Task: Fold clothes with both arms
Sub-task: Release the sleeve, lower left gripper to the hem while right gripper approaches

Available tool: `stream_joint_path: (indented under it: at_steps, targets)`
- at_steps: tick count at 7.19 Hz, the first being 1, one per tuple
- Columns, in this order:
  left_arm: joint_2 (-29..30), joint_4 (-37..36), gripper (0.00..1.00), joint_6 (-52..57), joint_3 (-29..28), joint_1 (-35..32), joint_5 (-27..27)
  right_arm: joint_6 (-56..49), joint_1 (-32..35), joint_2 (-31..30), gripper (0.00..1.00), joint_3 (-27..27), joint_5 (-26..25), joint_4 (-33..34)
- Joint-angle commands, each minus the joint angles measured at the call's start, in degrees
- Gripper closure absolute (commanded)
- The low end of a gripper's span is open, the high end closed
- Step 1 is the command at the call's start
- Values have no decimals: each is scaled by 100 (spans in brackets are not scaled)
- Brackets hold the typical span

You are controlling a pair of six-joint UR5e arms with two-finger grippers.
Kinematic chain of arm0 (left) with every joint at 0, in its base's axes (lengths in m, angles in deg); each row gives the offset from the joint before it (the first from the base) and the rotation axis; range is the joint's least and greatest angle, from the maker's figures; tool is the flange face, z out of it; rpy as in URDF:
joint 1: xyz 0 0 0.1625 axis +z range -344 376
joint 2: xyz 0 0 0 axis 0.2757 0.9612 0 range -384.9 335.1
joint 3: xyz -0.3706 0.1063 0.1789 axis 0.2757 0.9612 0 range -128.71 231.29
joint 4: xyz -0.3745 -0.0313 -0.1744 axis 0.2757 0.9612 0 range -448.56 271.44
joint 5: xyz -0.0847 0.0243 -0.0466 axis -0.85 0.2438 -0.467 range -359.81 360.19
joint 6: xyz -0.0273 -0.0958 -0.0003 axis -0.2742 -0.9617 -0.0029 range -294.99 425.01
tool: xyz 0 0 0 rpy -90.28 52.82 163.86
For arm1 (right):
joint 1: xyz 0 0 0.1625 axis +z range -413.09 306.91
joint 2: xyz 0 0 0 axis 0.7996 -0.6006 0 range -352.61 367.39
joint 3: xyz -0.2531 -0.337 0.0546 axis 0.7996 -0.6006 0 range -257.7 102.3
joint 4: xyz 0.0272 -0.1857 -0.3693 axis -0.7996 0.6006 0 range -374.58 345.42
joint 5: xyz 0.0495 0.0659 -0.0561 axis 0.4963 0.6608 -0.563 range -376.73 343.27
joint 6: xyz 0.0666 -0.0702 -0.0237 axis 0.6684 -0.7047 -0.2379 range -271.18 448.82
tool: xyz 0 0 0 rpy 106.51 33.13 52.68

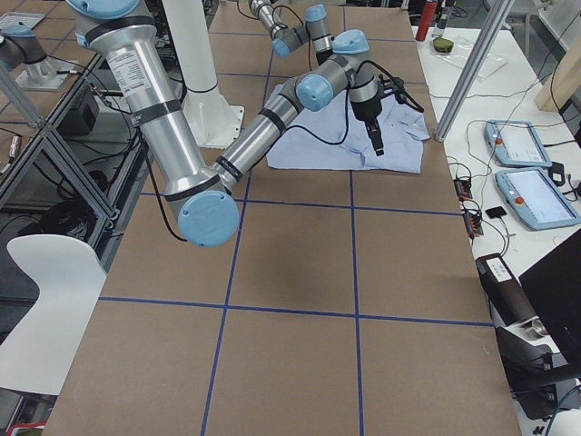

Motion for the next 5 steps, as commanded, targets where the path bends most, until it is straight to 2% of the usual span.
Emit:
stream_joint_path:
  at_steps: [1,3,5]
  targets:
    - [-19,-34,0,48,94,-42,-25,0,-105,-256,0,264,-93,0]
    - [-587,-61,0,74,592,-86,-69,0,-395,-528,0,571,-356,0]
    - [-1246,-61,0,66,1164,-121,-261,296,-475,-1308,0,906,-148,-78]
